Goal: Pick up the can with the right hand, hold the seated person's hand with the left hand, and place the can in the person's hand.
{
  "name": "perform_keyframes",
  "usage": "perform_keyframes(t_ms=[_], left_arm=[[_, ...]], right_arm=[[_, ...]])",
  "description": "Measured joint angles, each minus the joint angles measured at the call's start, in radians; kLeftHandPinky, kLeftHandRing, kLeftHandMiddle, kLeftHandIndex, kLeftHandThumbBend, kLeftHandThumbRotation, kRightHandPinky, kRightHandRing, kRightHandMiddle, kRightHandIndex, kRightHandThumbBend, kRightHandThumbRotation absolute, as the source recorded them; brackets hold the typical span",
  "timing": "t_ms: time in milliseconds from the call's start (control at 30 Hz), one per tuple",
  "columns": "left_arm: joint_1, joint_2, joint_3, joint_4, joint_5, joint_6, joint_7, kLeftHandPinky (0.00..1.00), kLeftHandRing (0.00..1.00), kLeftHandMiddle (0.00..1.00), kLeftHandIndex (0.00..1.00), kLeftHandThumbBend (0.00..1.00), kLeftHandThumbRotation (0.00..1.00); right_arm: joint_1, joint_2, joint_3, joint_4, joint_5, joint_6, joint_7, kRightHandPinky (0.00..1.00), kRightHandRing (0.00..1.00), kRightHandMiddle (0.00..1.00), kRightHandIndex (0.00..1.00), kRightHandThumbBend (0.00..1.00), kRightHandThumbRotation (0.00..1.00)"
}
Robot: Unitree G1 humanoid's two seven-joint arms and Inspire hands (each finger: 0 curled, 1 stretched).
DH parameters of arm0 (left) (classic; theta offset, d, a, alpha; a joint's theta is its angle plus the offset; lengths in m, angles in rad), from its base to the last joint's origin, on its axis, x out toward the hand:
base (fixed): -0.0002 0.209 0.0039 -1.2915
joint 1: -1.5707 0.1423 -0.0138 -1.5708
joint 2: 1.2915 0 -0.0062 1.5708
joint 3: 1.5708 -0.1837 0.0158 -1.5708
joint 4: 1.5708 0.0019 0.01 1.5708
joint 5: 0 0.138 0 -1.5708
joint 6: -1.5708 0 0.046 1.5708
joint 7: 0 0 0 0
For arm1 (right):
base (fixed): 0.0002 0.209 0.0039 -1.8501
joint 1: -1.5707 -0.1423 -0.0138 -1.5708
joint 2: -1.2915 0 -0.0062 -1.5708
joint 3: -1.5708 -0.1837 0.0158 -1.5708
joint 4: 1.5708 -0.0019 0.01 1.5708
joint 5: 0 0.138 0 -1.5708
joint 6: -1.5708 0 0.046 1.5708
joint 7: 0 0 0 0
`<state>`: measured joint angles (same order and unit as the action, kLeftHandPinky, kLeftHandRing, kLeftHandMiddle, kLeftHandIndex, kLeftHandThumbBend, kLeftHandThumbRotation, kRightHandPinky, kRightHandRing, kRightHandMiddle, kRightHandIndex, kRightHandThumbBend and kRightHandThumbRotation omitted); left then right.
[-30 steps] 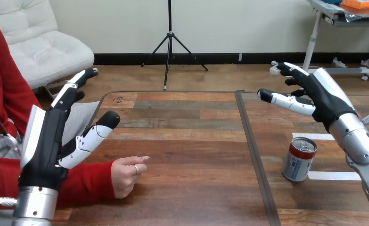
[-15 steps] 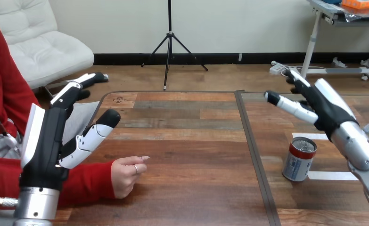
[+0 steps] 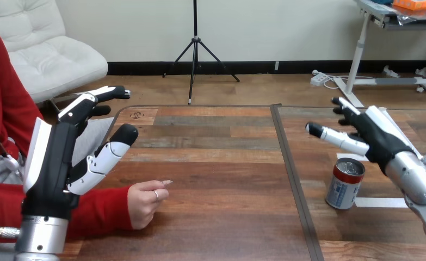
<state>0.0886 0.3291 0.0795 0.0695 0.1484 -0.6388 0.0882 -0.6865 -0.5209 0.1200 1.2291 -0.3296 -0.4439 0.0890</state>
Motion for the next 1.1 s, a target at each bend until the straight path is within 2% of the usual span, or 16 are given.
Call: perform_keyframes(t_ms=[700, 1100], left_arm=[[-0.006, -0.030, 0.000, 0.004, 0.016, -0.039, 0.000, 0.63, 0.74, 0.74, 0.66, 0.55, 0.82], [-0.012, -0.030, 0.001, 0.004, 0.019, -0.045, -0.002, 0.62, 0.74, 0.74, 0.66, 0.52, 0.82]], right_arm=[[0.015, 0.000, -0.002, 0.002, 0.017, 0.011, 0.028, 0.79, 0.92, 0.96, 0.98, 1.00, 0.65], [0.016, -0.004, -0.002, 0.004, 0.016, 0.029, 0.028, 0.79, 0.92, 0.95, 0.96, 1.00, 0.65]])
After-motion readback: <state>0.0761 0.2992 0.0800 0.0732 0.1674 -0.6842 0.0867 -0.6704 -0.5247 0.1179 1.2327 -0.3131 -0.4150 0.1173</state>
